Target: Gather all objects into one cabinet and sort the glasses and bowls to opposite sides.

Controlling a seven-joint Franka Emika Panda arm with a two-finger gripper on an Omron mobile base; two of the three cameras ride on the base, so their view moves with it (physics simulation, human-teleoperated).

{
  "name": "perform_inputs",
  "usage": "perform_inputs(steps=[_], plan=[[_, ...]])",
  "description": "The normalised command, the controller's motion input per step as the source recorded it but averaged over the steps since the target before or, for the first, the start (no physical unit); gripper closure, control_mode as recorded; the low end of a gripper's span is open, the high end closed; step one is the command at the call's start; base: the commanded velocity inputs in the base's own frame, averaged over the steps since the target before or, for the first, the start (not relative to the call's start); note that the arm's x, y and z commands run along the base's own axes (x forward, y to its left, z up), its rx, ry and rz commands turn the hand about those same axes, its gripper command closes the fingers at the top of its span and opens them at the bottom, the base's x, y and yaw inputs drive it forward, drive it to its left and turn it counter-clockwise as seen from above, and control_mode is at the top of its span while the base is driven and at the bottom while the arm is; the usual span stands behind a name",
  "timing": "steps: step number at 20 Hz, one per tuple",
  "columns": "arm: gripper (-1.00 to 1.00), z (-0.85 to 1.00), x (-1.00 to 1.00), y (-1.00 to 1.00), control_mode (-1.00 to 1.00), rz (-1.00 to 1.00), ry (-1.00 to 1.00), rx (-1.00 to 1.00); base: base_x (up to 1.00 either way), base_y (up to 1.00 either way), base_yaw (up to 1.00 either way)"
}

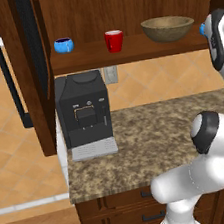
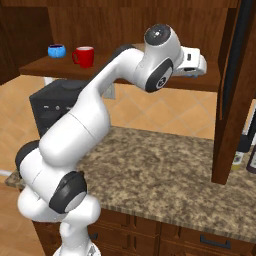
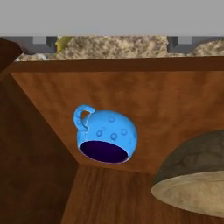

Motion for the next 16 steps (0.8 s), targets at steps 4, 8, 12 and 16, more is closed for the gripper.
perform_inputs(steps=[4, 8, 12, 16], plan=[[-1.0, 0.0, 0.36, 0.0, -1.0, 0.0, 0.0, 0.02, 0.0, 0.0, 0.0], [-1.0, 0.02, 0.14, -0.2, -1.0, 0.0, 0.0, 0.0, 0.0, 0.0, 0.0], [-1.0, 0.0, 0.1, -0.31, -1.0, 0.0, 0.0, 0.01, 0.0, 0.0, 0.0], [-1.0, 0.0, 0.18, -0.23, -1.0, 0.0, 0.0, 0.01, 0.0, 0.0, 0.0]])
